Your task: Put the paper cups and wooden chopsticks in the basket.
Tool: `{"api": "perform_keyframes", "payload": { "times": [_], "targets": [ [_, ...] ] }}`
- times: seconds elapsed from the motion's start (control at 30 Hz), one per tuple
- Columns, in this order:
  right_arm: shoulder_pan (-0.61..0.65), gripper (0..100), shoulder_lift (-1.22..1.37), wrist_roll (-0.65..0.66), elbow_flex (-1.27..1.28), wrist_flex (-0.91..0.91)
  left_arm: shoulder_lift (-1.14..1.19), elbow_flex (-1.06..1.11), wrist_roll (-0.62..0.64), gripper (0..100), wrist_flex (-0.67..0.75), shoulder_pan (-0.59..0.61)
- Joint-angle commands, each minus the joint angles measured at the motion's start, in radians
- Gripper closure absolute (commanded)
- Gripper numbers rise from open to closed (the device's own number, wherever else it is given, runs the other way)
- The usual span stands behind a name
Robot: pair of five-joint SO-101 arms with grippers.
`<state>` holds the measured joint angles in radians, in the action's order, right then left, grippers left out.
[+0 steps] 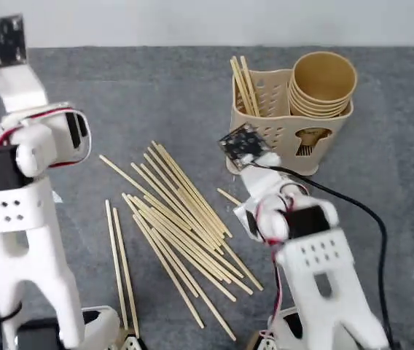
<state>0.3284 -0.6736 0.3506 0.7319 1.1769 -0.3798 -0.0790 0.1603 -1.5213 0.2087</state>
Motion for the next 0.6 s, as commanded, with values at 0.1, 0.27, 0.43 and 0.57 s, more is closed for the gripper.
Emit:
{"api": "perform_keyframes", "payload": {
  "times": [0.1, 0.27, 0.43, 0.57],
  "targets": [
    [0.019, 84.2, 0.289, 0.114, -0.192, -0.015, -0.161, 0.245, -0.008, 90, 0.129, 0.037],
    [0.054, 85.2, 0.486, 0.199, -0.311, -0.015, -0.245, 0.409, -0.008, 90, 0.224, 0.031],
    [0.067, 85.1, 0.659, 0.238, -0.408, -0.018, -0.315, 0.519, -0.009, 90, 0.298, 0.035],
    [0.067, 85.1, 0.785, 0.238, -0.477, -0.018, -0.345, 0.578, -0.064, 90, 0.338, 0.034]
  ]
}}
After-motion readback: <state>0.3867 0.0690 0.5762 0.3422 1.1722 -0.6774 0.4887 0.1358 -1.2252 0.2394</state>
